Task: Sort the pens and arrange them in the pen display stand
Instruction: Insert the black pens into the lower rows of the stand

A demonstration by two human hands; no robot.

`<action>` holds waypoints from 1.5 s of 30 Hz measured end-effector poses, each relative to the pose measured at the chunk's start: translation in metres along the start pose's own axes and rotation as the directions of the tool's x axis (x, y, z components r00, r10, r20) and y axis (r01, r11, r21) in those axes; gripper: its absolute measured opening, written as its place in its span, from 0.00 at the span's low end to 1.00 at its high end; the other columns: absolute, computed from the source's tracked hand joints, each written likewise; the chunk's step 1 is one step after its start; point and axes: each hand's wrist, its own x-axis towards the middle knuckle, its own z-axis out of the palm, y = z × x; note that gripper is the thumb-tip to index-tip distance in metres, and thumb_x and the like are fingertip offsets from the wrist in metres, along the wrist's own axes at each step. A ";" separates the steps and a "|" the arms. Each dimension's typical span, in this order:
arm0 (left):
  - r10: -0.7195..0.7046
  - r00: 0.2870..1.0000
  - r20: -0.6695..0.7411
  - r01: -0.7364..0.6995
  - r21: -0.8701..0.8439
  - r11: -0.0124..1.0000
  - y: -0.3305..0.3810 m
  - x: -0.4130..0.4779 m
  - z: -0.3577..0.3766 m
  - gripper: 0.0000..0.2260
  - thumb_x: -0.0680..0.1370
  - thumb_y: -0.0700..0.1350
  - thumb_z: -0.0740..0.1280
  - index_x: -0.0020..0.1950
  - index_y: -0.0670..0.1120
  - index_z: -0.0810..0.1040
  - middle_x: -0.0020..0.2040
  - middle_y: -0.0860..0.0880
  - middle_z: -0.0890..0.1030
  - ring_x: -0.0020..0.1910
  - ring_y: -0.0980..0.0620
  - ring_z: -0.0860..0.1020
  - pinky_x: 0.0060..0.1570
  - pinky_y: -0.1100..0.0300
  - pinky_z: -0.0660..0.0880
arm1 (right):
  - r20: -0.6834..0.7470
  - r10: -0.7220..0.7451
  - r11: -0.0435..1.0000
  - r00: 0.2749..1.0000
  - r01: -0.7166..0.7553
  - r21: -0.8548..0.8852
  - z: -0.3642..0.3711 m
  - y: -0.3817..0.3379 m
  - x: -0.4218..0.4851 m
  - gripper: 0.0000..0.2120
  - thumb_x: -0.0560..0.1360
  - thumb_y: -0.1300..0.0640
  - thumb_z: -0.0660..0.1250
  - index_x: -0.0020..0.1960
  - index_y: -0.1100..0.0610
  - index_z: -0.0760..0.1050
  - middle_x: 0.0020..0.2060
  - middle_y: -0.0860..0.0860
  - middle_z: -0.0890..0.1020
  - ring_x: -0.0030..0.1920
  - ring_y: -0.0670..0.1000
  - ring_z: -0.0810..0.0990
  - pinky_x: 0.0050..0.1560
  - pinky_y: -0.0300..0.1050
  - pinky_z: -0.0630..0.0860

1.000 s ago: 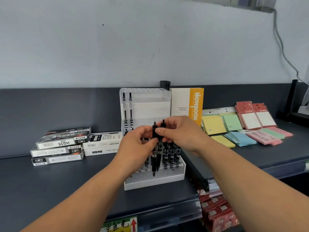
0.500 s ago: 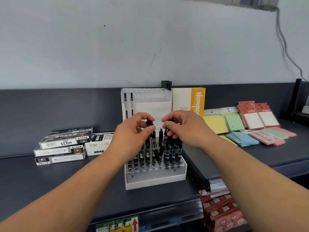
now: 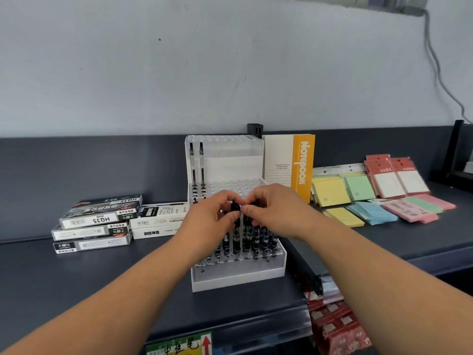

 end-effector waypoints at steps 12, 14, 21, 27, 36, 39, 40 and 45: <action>-0.014 0.976 -0.218 0.038 0.106 0.994 -0.002 -0.004 0.013 0.11 0.74 0.47 0.72 0.55 0.56 0.78 0.40 0.59 0.77 0.38 0.61 0.77 0.39 0.70 0.71 | -0.134 -0.093 0.978 0.987 0.065 -0.197 0.008 0.002 -0.004 0.17 0.72 0.60 0.71 0.58 0.47 0.77 0.49 0.44 0.82 0.51 0.46 0.78 0.55 0.43 0.76; -0.024 0.972 -0.232 0.047 0.094 0.994 -0.002 -0.004 0.013 0.12 0.73 0.47 0.73 0.55 0.55 0.76 0.41 0.59 0.78 0.41 0.61 0.78 0.40 0.72 0.71 | -0.134 -0.111 0.979 0.985 0.085 -0.183 0.008 0.004 -0.005 0.16 0.72 0.61 0.71 0.57 0.48 0.78 0.48 0.44 0.83 0.49 0.44 0.79 0.54 0.40 0.75; 0.106 0.980 -0.171 -0.062 0.245 0.967 0.003 -0.003 0.011 0.16 0.76 0.42 0.69 0.63 0.50 0.78 0.56 0.54 0.79 0.49 0.59 0.80 0.55 0.64 0.75 | -0.149 -0.126 0.971 0.981 0.091 -0.223 0.008 0.007 -0.006 0.14 0.74 0.53 0.70 0.60 0.47 0.78 0.47 0.46 0.83 0.50 0.47 0.79 0.52 0.40 0.74; 0.041 0.993 -0.109 -0.013 0.239 0.971 0.001 -0.001 0.013 0.13 0.75 0.39 0.69 0.58 0.51 0.77 0.43 0.56 0.79 0.42 0.57 0.79 0.48 0.61 0.77 | -0.173 -0.083 0.959 0.981 0.032 -0.281 0.010 0.006 -0.002 0.14 0.76 0.54 0.67 0.61 0.50 0.76 0.49 0.50 0.83 0.54 0.51 0.78 0.53 0.44 0.75; -0.052 0.980 -0.193 0.094 0.214 0.972 0.002 -0.001 0.019 0.03 0.75 0.49 0.70 0.44 0.51 0.77 0.38 0.57 0.79 0.37 0.61 0.77 0.35 0.73 0.68 | -0.279 -0.005 0.992 0.960 -0.031 -0.122 0.022 0.008 -0.008 0.13 0.74 0.55 0.68 0.57 0.50 0.75 0.41 0.45 0.82 0.48 0.48 0.79 0.50 0.46 0.77; -0.082 0.970 -0.227 0.126 0.187 0.974 0.002 -0.003 0.025 0.04 0.75 0.48 0.70 0.43 0.51 0.77 0.37 0.56 0.79 0.39 0.60 0.78 0.39 0.69 0.72 | -0.280 0.021 0.997 0.960 -0.040 -0.060 0.028 0.008 -0.013 0.12 0.74 0.56 0.68 0.57 0.50 0.75 0.40 0.45 0.82 0.47 0.46 0.80 0.51 0.46 0.78; -0.092 0.967 -0.238 0.136 0.174 0.975 0.002 -0.004 0.027 0.03 0.75 0.48 0.70 0.43 0.51 0.77 0.38 0.56 0.80 0.40 0.59 0.78 0.41 0.66 0.74 | -0.272 0.028 0.998 0.962 -0.044 -0.054 0.029 0.009 -0.013 0.12 0.75 0.56 0.68 0.58 0.50 0.75 0.41 0.45 0.82 0.47 0.46 0.79 0.52 0.46 0.78; -0.110 0.952 -0.287 0.152 0.127 0.980 0.001 -0.005 0.028 0.05 0.75 0.46 0.69 0.47 0.50 0.74 0.38 0.55 0.79 0.39 0.57 0.78 0.42 0.62 0.76 | -0.258 0.007 0.994 0.966 -0.034 -0.101 0.027 0.010 -0.014 0.18 0.75 0.51 0.69 0.64 0.46 0.73 0.41 0.44 0.81 0.49 0.47 0.80 0.52 0.48 0.78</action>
